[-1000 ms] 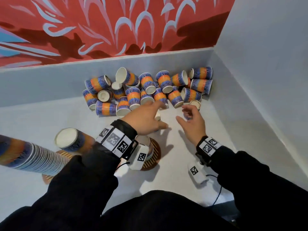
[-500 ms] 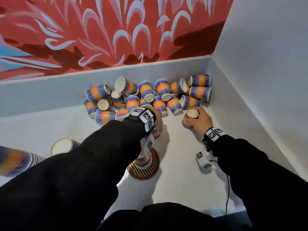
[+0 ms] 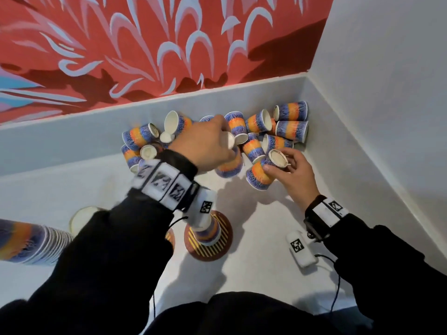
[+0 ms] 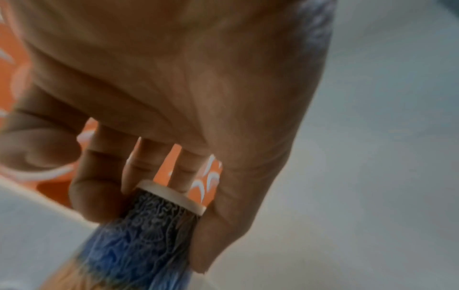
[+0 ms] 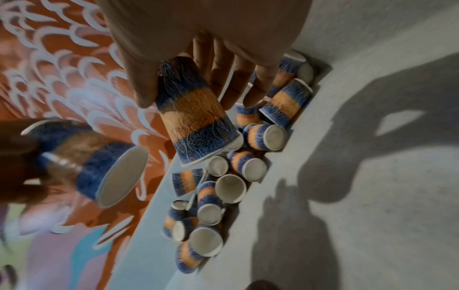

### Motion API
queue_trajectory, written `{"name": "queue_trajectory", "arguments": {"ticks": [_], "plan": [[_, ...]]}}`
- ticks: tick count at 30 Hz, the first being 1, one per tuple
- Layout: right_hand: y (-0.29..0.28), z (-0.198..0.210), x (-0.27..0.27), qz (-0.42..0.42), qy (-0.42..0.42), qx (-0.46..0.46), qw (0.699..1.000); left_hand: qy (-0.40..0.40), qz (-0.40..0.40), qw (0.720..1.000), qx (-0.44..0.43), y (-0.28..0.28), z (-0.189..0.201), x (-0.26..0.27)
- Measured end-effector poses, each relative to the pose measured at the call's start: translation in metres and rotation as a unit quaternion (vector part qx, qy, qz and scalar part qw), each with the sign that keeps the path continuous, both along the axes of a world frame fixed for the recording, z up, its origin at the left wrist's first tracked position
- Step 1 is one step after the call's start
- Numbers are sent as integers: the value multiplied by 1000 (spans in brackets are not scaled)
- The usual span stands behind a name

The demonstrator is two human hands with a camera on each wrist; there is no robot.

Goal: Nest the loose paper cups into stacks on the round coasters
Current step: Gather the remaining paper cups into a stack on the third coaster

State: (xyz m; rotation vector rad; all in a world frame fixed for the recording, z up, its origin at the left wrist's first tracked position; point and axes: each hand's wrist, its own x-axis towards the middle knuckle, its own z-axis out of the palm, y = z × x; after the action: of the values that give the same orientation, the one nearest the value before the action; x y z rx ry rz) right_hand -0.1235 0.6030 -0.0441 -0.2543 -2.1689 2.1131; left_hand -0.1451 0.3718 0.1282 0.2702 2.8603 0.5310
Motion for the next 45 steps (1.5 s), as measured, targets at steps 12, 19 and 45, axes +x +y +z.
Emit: {"name": "queue_trajectory", "arguments": {"ticks": [12, 19, 45], "plan": [[-67, 92, 31, 57, 130, -76, 987, -82, 2, 995, -57, -72, -20, 94], [-94, 95, 60, 217, 149, 87, 961, 13, -12, 1000, 15, -108, 15, 113], [-158, 205, -63, 164, 67, 348, 921, 45, -22, 999, 3, -187, 143, -42]]}}
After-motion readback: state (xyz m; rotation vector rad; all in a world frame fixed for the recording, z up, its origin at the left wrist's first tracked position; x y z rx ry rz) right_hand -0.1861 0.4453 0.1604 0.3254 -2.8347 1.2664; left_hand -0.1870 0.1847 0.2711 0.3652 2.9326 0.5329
